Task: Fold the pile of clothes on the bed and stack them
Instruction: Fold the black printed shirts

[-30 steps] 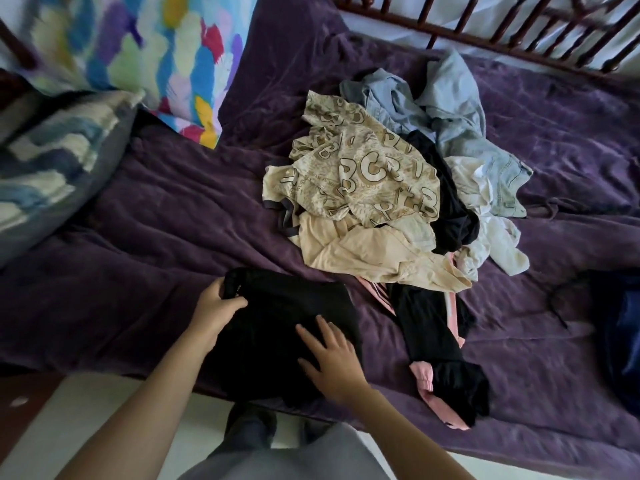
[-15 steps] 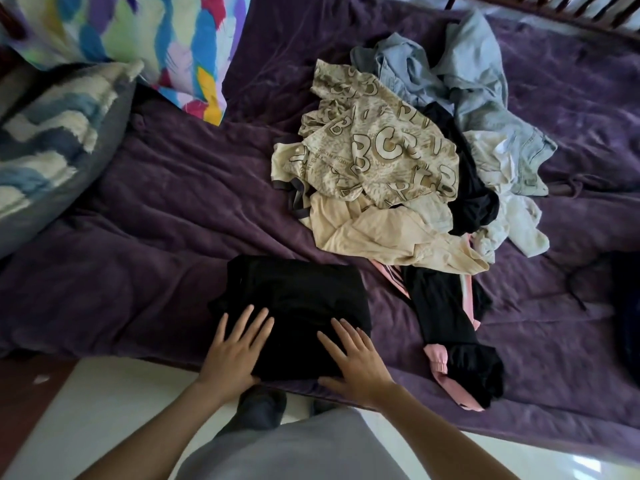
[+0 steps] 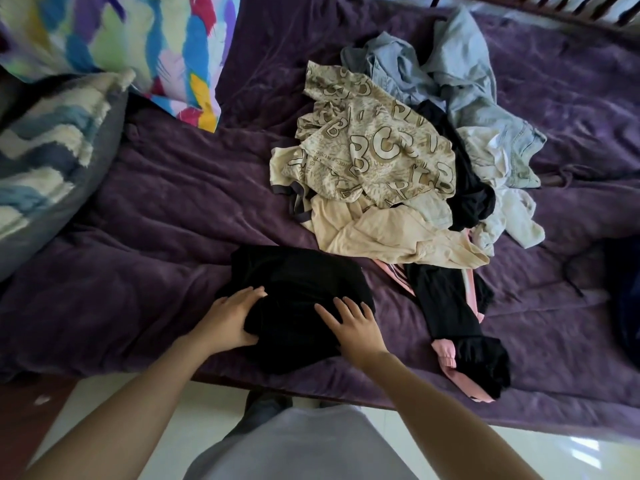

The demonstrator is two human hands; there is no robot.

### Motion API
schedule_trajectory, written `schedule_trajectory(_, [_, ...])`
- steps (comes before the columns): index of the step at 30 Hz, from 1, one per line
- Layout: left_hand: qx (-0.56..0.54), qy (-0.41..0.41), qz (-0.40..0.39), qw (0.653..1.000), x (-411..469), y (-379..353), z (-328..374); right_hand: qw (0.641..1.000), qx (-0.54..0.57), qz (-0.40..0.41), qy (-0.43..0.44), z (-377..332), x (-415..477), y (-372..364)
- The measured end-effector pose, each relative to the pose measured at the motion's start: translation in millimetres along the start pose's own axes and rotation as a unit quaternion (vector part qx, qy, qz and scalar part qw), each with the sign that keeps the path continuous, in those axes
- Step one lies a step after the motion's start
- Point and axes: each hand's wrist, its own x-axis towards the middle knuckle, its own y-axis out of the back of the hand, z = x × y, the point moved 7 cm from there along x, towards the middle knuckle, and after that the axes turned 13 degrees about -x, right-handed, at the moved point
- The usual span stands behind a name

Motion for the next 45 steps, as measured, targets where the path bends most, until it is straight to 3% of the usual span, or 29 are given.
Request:
schedule_trajectory(2, [0.08,-0.019,0.024,0.996,-8,-3,9,0.999,0.011,0.029,0.006,4,1,8])
schedule_trajectory(6, [0.208,-0.154,0.067,0.964,-35,-36,60,0.998,0.031,0.059,-0.012,19,-4,28])
schedule_trajectory(10, [0.194,-0.106,0.055,0.974,-25,-68,72,0.998,0.028,0.063,-0.014,30,-17,43])
schedule_trajectory(14, [0.216,-0.125,0.086,0.965,-6,-70,86,0.998,-0.008,0.058,-0.016,44,-38,33])
schedule_trajectory(19, [0.234,-0.158,0.007,0.959,14,-86,131,0.993,-0.041,0.104,-0.027,78,-87,18])
schedule_trajectory(25, [0.25,-0.285,0.15,0.913,10,-109,250,0.964,-0.072,0.246,-0.074,157,-177,27])
schedule_trajectory(28, [0.246,-0.357,0.236,0.87,18,-118,321,0.944,-0.1,0.296,-0.106,207,-231,47])
schedule_trajectory(37, [0.253,-0.473,0.303,0.788,59,-143,519,0.891,-0.204,0.355,-0.195,350,-359,99])
schedule_trajectory(41, [0.246,-0.468,0.311,0.79,96,-161,575,0.887,-0.226,0.351,-0.197,418,-380,108])
schedule_trajectory(45, [0.218,-0.447,0.314,0.809,129,-172,597,0.902,-0.265,0.314,-0.131,462,-369,104])
